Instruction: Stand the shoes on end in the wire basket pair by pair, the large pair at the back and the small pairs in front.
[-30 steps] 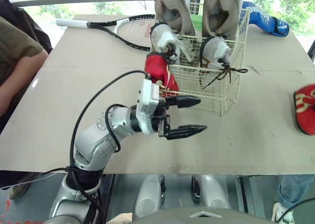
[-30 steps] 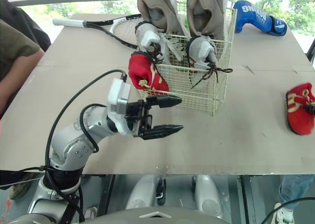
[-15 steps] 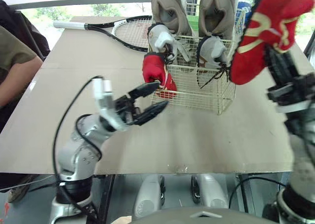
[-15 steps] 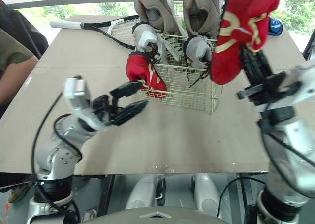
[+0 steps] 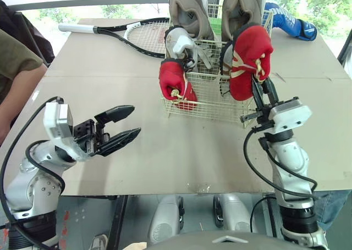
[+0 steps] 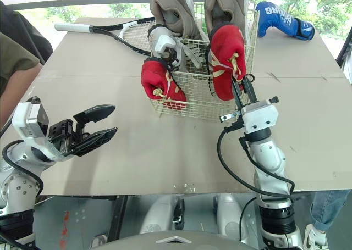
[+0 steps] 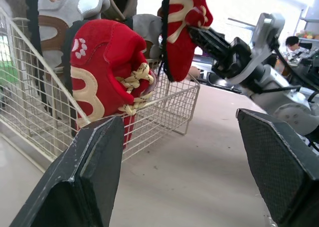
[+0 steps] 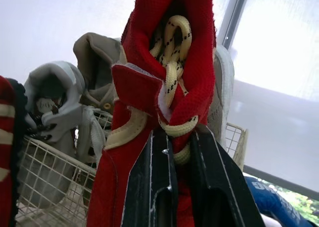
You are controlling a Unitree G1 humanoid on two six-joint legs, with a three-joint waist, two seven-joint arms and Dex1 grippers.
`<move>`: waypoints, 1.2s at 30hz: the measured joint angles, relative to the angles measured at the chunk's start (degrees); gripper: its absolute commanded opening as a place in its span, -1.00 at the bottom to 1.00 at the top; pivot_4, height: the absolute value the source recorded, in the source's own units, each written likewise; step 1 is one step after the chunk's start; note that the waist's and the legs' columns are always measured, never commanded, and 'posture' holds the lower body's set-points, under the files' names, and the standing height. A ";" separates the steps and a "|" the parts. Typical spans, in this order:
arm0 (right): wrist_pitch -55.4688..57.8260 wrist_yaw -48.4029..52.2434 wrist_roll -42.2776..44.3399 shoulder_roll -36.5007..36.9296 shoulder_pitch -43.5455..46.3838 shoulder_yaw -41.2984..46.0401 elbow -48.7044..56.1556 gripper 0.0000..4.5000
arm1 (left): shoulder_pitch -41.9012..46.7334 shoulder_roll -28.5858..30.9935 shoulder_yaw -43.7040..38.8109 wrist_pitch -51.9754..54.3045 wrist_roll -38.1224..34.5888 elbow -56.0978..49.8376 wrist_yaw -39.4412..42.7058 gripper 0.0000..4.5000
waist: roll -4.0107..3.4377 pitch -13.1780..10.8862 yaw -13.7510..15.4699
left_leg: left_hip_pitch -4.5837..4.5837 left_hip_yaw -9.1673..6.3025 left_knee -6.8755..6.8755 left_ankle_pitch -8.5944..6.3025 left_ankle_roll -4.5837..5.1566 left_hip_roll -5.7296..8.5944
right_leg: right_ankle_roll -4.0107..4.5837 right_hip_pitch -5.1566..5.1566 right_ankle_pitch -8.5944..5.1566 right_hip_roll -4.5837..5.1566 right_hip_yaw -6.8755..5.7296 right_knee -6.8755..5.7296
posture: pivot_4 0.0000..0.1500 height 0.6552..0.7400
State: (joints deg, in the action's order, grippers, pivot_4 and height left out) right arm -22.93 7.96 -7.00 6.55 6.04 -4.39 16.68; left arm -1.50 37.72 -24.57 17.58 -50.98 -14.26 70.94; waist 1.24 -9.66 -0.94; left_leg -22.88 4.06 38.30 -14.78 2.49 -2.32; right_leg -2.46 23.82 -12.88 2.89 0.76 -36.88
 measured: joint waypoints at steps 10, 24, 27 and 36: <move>-7.95 6.20 7.94 0.68 -5.39 -3.70 -13.10 0.69 | -4.29 -3.30 1.08 -2.07 0.51 -3.62 -1.23 0.74 | 0.37 0.23 0.04 | 0.13 0.02 0.05 0.00 0.02 -0.03 | 0.03 -0.11 0.03 0.13 0.01 -0.03 | 1.00 1.00; 10.13 13.04 11.72 12.54 -8.49 -3.09 4.70 0.97 | -4.94 -4.27 5.34 -1.84 1.33 -7.73 -4.44 0.74 | 0.34 0.21 0.20 | 0.09 0.02 -0.02 -0.02 0.03 -0.02 | 0.05 -0.04 0.02 0.13 -0.03 -0.04 | 1.00 1.00; 20.70 15.58 13.21 17.40 -7.59 -2.71 11.50 0.97 | -4.53 -4.11 5.76 -1.63 1.38 -7.73 -4.66 0.74 | 0.34 0.21 0.24 | 0.08 0.03 -0.01 -0.02 0.03 -0.02 | 0.04 -0.04 0.02 0.14 -0.03 -0.03 | 1.00 1.00; 54.81 20.38 16.40 25.51 12.65 -6.26 20.28 0.75 | -3.33 -3.58 7.55 -1.61 2.45 -7.59 -4.82 0.74 | 0.34 0.20 0.31 | -0.10 -0.03 -0.04 -0.02 0.04 -0.02 | 0.07 0.12 0.02 0.12 -0.16 -0.01 | 1.00 1.00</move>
State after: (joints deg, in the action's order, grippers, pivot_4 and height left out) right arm 31.89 28.34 9.41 32.06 18.68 -10.65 36.97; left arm -4.84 34.14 -17.02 15.96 -48.54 -21.85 66.12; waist 1.57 -9.46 -0.63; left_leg -22.98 4.03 38.26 -14.80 2.53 -2.35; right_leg -2.39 23.94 -12.86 3.01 0.60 -36.89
